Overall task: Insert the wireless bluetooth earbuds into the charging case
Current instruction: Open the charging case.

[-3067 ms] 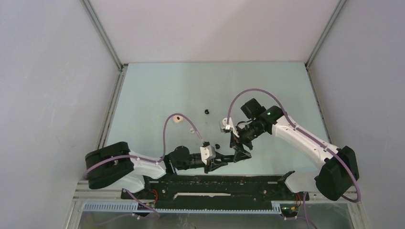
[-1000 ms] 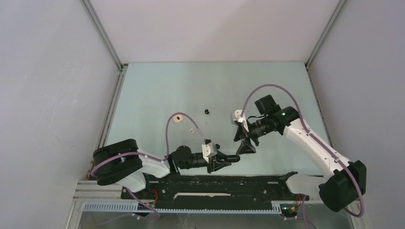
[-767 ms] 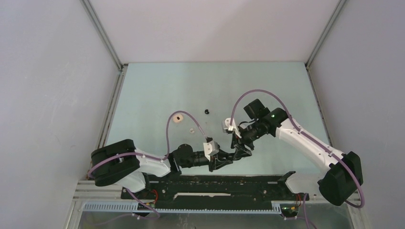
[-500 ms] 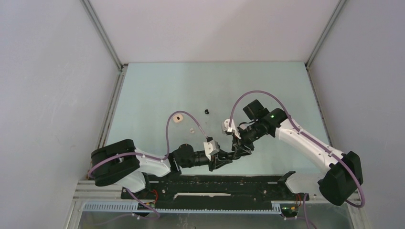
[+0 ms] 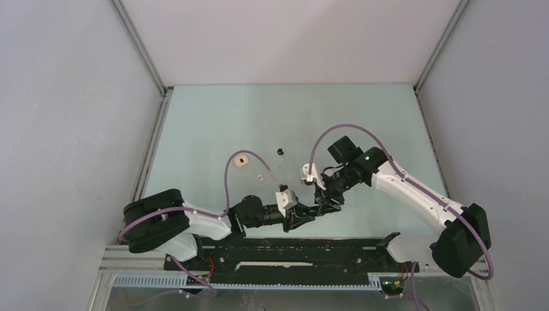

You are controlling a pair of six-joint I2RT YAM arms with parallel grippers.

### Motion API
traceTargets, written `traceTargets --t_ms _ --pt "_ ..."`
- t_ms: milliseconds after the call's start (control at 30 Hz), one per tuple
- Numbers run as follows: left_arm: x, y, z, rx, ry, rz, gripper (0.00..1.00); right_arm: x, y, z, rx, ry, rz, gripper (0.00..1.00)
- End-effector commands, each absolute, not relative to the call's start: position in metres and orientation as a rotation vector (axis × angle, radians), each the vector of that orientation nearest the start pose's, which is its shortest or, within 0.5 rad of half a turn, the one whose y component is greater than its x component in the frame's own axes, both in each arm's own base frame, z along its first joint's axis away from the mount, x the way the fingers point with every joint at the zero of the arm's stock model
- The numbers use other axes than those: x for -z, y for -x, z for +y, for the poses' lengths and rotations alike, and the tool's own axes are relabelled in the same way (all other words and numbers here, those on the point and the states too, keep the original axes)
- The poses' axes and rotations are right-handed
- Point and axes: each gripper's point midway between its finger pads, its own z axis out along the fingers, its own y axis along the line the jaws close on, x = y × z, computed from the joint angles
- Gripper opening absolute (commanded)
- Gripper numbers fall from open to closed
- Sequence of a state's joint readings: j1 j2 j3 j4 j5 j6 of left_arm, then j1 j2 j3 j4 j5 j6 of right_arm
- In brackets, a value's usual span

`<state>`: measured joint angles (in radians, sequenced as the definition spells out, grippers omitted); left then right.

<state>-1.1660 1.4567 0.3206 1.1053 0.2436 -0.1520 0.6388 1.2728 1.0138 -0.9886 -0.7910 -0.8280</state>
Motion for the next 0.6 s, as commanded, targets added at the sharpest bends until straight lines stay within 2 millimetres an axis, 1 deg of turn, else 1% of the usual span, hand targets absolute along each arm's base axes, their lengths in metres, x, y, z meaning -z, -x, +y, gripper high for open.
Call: traceTargets --t_ms 0,33,67,167,200,233,300,367,433,567 --pt "-0.164 -0.114 -0.381 1.235 -0.931 1.324 0.00 -0.141 -0.134 0.226 -0.994 1.863 1.788 0.43" --pt "-0.164 -0.115 -0.381 1.240 -0.925 1.326 0.00 -0.141 -0.135 0.226 -0.990 1.865 1.791 0.42" --pt "-0.164 -0.115 -0.381 1.243 -0.920 1.328 0.00 -0.141 -0.135 0.226 -0.987 1.866 1.790 0.37" --pt "-0.163 -0.115 -0.381 1.245 -0.914 1.334 0.00 -0.140 -0.136 0.226 -0.981 1.864 1.793 0.28" --pt "-0.163 -0.116 -0.382 1.245 -0.914 1.337 0.04 -0.140 -0.136 0.226 -0.981 1.862 1.794 0.26" --pt "-0.161 -0.116 -0.382 1.245 -0.912 1.346 0.09 -0.141 -0.137 0.226 -0.980 1.860 1.792 0.24" --pt "-0.158 -0.117 -0.382 1.244 -0.910 1.359 0.23 -0.144 -0.137 0.226 -0.984 1.851 1.783 0.22" --pt "-0.155 -0.116 -0.383 1.244 -0.915 1.368 0.31 -0.145 -0.138 0.226 -0.983 1.840 1.783 0.22" --pt "-0.152 -0.116 -0.383 1.243 -0.920 1.375 0.34 -0.146 -0.139 0.225 -0.981 1.830 1.783 0.21" --pt "-0.150 -0.115 -0.384 1.246 -0.924 1.381 0.36 -0.148 -0.142 0.224 -0.980 1.816 1.784 0.21"
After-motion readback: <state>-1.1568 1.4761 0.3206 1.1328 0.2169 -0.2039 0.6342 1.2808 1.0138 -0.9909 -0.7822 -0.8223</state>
